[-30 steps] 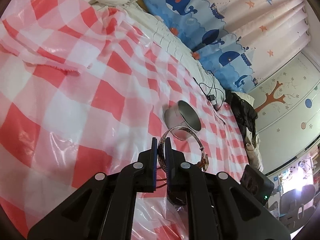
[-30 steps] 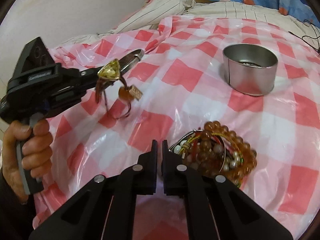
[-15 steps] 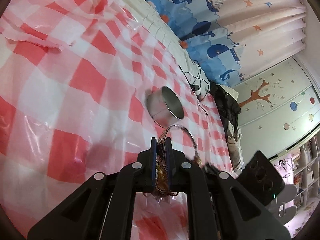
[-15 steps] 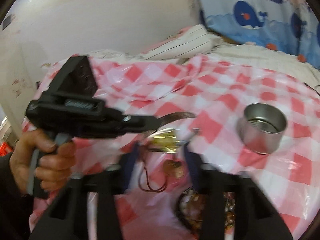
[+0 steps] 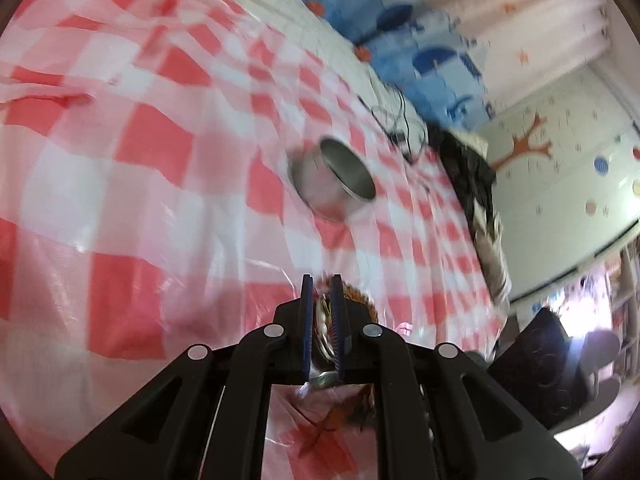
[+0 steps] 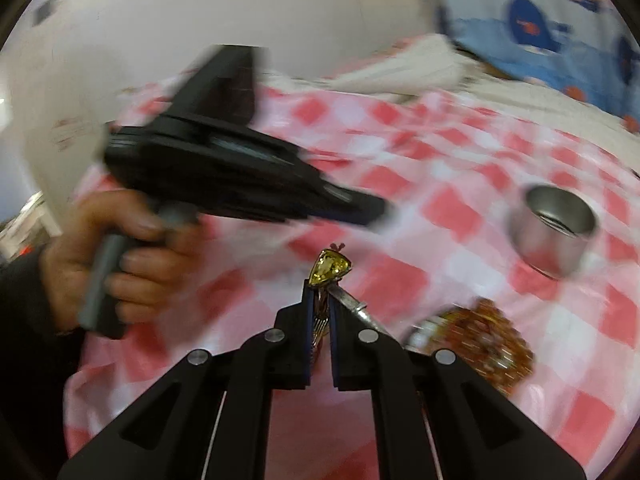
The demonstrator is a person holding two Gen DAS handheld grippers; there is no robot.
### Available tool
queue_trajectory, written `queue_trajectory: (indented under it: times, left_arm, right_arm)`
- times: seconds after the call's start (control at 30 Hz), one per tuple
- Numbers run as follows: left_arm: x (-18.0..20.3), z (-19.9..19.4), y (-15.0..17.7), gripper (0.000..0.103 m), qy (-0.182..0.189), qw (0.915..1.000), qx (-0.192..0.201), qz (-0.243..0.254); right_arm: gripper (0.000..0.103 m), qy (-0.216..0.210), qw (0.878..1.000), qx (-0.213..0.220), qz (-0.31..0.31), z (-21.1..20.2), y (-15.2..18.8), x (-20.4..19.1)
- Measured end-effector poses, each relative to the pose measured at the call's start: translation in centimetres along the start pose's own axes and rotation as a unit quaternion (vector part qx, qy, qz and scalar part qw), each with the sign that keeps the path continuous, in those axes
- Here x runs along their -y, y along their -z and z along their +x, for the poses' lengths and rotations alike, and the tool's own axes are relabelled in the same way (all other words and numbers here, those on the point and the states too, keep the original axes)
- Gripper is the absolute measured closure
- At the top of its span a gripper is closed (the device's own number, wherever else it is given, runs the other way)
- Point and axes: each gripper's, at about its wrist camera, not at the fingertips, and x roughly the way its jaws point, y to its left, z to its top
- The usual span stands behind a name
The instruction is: Organize jewelry
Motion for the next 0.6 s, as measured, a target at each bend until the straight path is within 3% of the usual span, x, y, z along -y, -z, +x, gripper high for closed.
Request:
queue_trajectory:
  times: [0.07,0.1,0.17,0.23,0.37,0.5,0.6]
  left_arm:
    - [0.0,0.1,0.1,0.094,-0.007,1.0000,-0.001,0.005]
    - [-0.1,-0.1,0.1,0.093,-0.010,0.9999,0.002,0.001]
    - [-0.2,-0.3,0.0,0.088,-0.020,0.9998,0.005,0.000]
    - [0.0,-0.2,0.1,0.082,-0.026,0.9996,0.001,0.007]
    - [0.8,0.6,0.4,0.068,-0.045,0.9985,-0.014,0.029]
    - [1.0,0.6,0.7,0.066,-0.084,0.9948,-0.022,0.052]
    - [2.0,1.6,1.5,0.065,-0.132,0.9842,-0.048,0.108]
  right_arm:
    - [0.079,0.039,0.999,-0.034,0.000,1.0,0.3,0.4]
    - [0.067,0.041,0.999,-0.029,0.021,0.9,0.7,1.2]
    - [0.063,0.022,0.997,-0.010,0.069,0.1,1.3,2.6]
    - [0.049,0.026,0.995,0.015,0.099,-0.9,1.6,3.5]
    - [0.046,0.010,0.992,0.010,0.123,-0.7,1.7,4.2]
    - [0.046,0.020,0.995,-0.006,0.099,-0.1,1.6,3.3]
    - [0.046,0.021,0.993,-0.003,0.116,-0.6,2.0,4.1]
